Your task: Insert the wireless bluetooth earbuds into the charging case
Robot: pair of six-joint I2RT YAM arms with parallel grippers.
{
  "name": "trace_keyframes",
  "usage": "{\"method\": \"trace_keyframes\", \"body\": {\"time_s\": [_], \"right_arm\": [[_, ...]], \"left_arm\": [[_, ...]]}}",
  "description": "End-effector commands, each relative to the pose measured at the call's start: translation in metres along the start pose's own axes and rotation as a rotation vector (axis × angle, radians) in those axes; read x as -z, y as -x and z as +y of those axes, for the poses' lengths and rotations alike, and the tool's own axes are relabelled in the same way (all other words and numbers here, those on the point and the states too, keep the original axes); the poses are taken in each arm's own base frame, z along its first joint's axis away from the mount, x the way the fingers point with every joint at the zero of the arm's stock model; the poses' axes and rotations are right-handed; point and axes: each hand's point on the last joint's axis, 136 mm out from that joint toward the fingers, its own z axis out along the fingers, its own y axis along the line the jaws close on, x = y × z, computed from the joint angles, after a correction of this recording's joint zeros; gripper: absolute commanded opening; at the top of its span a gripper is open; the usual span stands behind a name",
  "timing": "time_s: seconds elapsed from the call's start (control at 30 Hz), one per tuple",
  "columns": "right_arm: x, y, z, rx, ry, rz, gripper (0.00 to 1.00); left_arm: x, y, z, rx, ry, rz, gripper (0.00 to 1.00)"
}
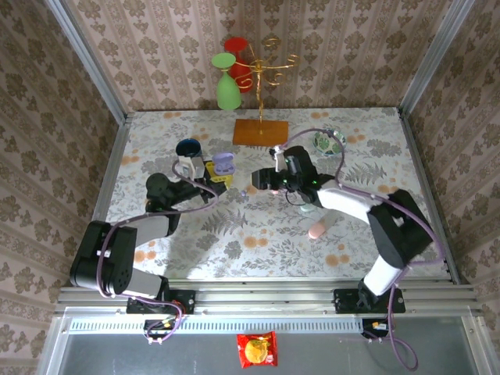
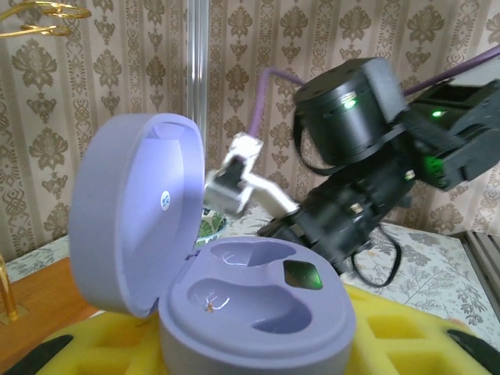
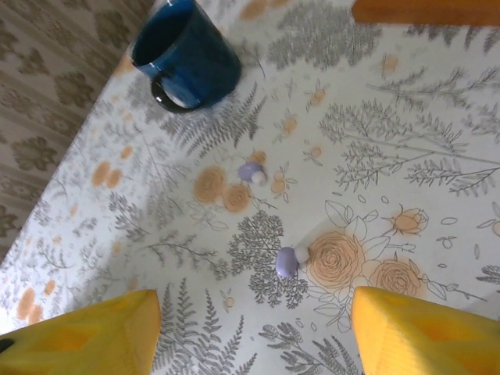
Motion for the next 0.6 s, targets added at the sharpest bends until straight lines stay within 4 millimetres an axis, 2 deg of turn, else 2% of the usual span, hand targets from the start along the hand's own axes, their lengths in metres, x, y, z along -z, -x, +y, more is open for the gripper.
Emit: {"method": "trace_keyframes", "body": {"time_s": [0.0,0.27,0.57], "right_arm": [[-0.025,-0.009,0.001,-0.032,0.037,0.105,0.66],[-0.085,-0.019,-0.012,-0.075,0.035,0.241,0.65],[-0.122,-0.039,-0.01,-0.118,0.093,0.394,0.65]], "left_arm": [[0.004,0.012,-0.004,-0.057,0.013,-0.033,0.42],[0.005,0.013,-0.006,-0.058,0.009,-0.034,0.43],[0.003,0.014,-0.009,-0.061,-0.015,-0.032,0.43]]}}
